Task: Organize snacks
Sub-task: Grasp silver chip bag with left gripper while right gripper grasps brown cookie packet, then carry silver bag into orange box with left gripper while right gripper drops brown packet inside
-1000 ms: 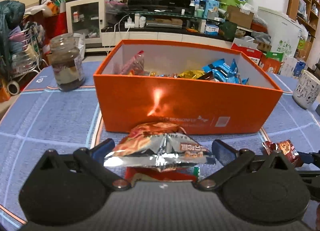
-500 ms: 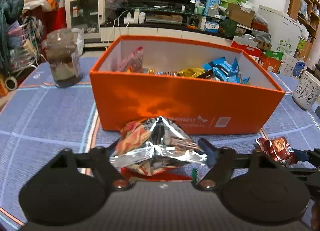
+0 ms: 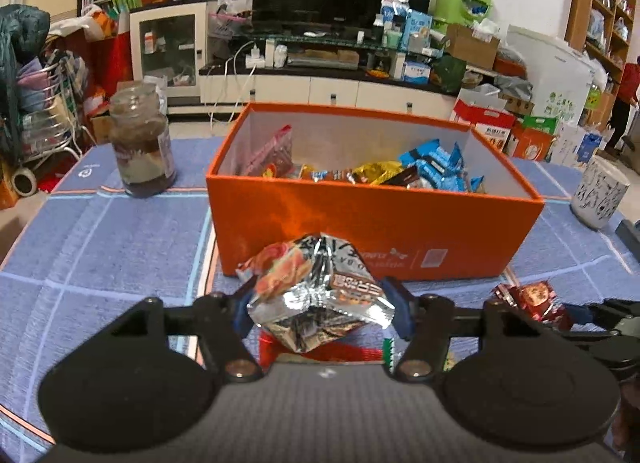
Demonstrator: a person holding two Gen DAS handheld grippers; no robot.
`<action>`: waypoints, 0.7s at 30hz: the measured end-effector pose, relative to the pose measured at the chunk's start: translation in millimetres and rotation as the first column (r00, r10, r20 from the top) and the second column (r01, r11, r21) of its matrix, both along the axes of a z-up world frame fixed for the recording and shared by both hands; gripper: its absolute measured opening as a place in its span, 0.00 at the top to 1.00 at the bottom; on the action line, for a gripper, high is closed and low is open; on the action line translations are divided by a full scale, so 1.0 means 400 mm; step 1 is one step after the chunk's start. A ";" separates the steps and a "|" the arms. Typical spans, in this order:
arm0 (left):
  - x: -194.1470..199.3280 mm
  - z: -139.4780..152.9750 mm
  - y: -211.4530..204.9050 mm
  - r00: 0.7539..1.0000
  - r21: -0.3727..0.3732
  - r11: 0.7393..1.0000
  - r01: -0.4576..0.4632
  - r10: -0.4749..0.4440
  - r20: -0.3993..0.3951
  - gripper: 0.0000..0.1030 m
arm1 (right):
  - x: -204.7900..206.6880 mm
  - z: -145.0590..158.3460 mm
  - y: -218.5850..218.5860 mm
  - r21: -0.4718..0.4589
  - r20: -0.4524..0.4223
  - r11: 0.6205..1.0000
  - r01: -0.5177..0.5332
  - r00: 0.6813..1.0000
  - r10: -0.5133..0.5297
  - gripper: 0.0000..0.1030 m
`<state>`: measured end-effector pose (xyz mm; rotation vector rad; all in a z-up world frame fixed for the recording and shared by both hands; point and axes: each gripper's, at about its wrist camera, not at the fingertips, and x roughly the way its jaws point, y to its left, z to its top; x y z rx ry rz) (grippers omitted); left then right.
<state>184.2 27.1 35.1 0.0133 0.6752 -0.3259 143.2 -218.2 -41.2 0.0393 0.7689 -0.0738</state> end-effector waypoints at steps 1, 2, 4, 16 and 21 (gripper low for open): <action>-0.005 0.006 0.003 1.000 -0.004 1.000 0.002 -0.002 0.006 0.40 | -0.001 0.003 -0.001 0.005 0.003 1.000 -0.002 1.000 0.002 0.63; -0.012 0.013 0.005 1.000 -0.007 1.000 0.004 -0.004 0.011 0.40 | -0.003 0.007 0.000 0.006 0.005 1.000 -0.006 1.000 0.006 0.63; -0.024 0.023 0.010 1.000 -0.012 1.000 0.004 -0.004 0.022 0.40 | -0.010 0.017 0.006 -0.004 0.020 1.000 -0.020 1.000 0.021 0.64; -0.080 0.062 -0.002 0.997 -0.001 0.999 0.051 -0.051 0.062 0.40 | -0.063 0.093 0.047 -0.039 0.090 0.995 -0.093 0.991 0.096 0.64; -0.092 0.074 -0.003 0.997 0.034 0.999 0.024 -0.026 0.067 0.40 | -0.071 0.107 0.062 -0.040 0.095 0.993 -0.113 0.989 0.116 0.64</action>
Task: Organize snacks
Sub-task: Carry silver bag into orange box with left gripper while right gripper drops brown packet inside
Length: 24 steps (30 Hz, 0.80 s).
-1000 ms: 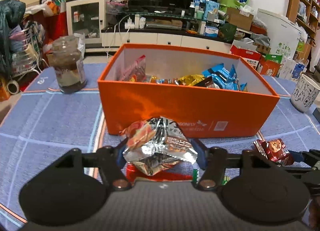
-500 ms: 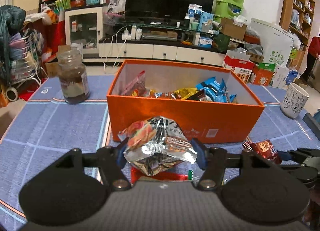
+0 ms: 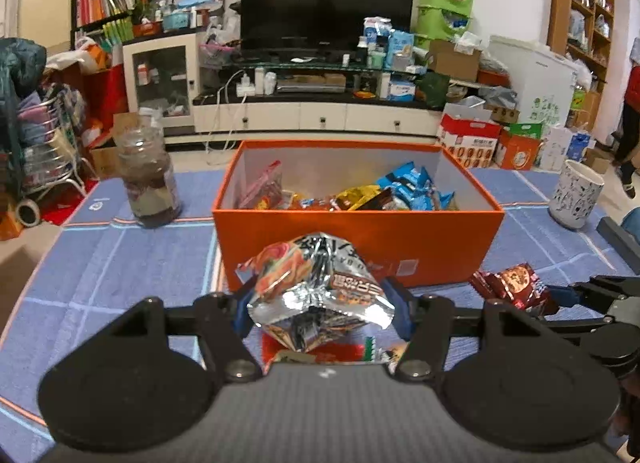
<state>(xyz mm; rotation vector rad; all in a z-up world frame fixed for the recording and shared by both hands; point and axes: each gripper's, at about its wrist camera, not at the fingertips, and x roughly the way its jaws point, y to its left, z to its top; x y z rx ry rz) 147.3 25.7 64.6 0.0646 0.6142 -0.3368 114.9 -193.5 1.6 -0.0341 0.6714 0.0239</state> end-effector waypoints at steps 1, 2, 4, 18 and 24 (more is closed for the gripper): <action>0.000 0.000 0.002 1.000 0.002 1.000 -0.011 0.011 -0.003 0.40 | -0.001 0.001 0.004 0.000 -0.001 1.000 -0.001 1.000 0.001 0.64; 0.000 -0.001 0.002 1.000 0.008 1.000 -0.017 0.017 -0.009 0.40 | -0.001 0.002 0.007 0.002 -0.003 1.000 -0.004 1.000 0.004 0.64; -0.002 0.000 0.005 0.999 0.017 0.999 -0.032 0.032 -0.014 0.40 | -0.004 0.005 0.015 0.006 -0.003 1.000 -0.008 1.000 0.008 0.64; -0.049 0.050 0.039 0.997 0.031 0.996 -0.079 0.079 0.012 0.40 | -0.037 0.056 0.083 0.017 0.038 0.998 -0.063 0.997 0.062 0.64; -0.055 0.074 0.053 0.995 0.014 0.995 -0.100 0.099 0.024 0.40 | -0.046 0.081 0.082 0.047 0.055 0.996 -0.074 0.996 0.071 0.64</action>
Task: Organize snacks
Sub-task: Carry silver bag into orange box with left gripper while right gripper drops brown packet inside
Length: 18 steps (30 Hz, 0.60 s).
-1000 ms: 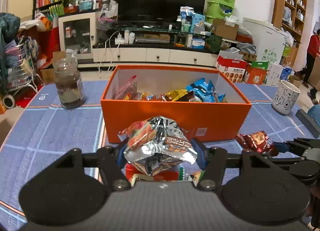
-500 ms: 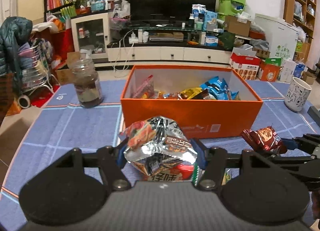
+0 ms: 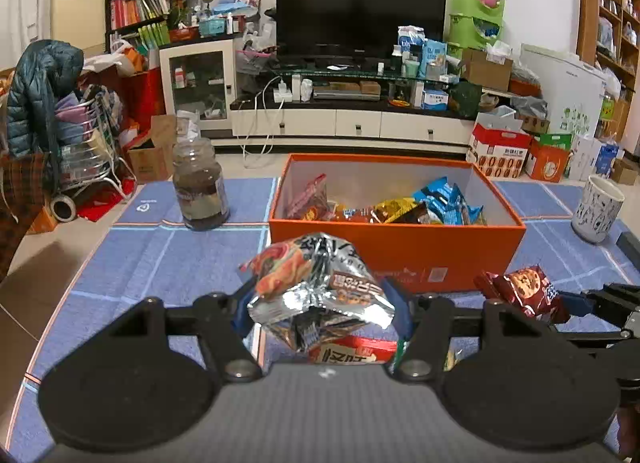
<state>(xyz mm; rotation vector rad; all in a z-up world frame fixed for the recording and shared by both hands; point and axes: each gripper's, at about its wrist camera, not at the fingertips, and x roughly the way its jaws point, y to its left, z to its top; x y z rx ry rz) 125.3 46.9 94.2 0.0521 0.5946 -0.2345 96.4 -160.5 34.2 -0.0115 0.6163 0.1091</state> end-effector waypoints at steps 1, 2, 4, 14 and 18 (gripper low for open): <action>0.000 0.010 0.007 1.000 -0.017 1.000 -0.001 0.001 0.000 0.40 | -0.002 0.009 -0.004 0.011 0.005 1.000 0.000 1.000 0.000 0.64; 0.001 0.018 0.012 1.000 -0.032 0.999 -0.001 0.001 0.002 0.40 | -0.003 0.018 -0.007 0.018 0.013 1.000 0.002 1.000 -0.002 0.64; 0.010 0.040 0.021 1.000 -0.054 0.999 -0.002 0.003 0.010 0.40 | -0.002 0.045 -0.019 0.041 0.032 0.999 0.009 0.999 -0.010 0.64; 0.160 0.145 -0.028 0.995 -0.091 0.995 0.031 -0.022 0.094 0.40 | 0.139 0.193 -0.074 0.064 0.146 0.997 0.038 0.988 -0.047 0.64; 0.243 0.158 -0.083 0.994 -0.098 0.994 0.048 -0.037 0.102 0.40 | 0.245 0.212 -0.071 0.076 0.133 0.997 0.031 0.990 -0.041 0.64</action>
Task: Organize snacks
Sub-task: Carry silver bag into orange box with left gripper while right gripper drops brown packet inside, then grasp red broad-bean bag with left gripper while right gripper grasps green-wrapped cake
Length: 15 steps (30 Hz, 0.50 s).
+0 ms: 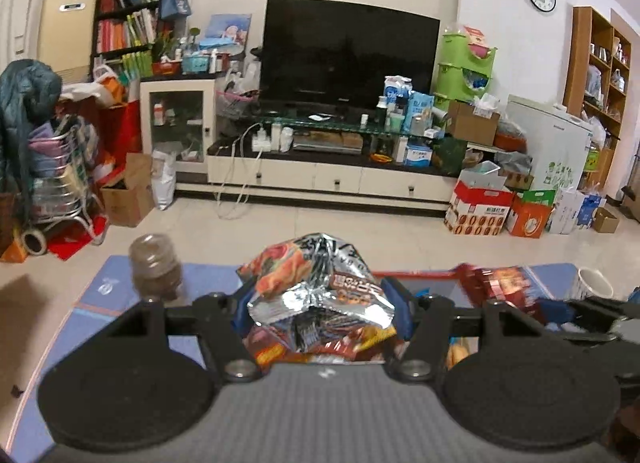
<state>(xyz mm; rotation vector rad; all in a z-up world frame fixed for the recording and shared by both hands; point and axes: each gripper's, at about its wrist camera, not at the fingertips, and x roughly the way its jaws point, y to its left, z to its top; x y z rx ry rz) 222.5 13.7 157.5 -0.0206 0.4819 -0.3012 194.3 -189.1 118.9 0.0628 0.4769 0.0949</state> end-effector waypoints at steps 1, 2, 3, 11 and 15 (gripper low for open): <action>0.021 -0.005 -0.016 1.000 0.010 1.000 0.002 -0.002 0.004 0.40 | 0.027 0.000 0.002 -0.004 -0.004 1.000 0.001 1.000 -0.001 0.64; 0.043 -0.013 -0.031 1.000 0.024 1.000 0.008 -0.008 0.006 0.38 | 0.055 0.000 0.007 -0.019 -0.006 1.000 0.002 1.000 -0.002 0.64; 0.072 -0.030 -0.046 1.000 0.035 0.999 0.016 -0.016 0.002 0.33 | 0.086 -0.004 0.013 -0.042 -0.012 0.999 0.008 1.000 -0.009 0.62; 0.021 -0.092 0.063 1.000 -0.021 1.000 -0.004 0.004 -0.005 0.01 | 0.032 -0.047 -0.033 -0.011 -0.030 1.000 -0.019 0.999 0.019 0.39; -0.086 -0.141 0.141 0.998 -0.018 1.000 -0.019 0.018 -0.054 0.01 | -0.132 -0.140 -0.020 -0.063 -0.047 0.986 -0.156 0.987 0.153 0.37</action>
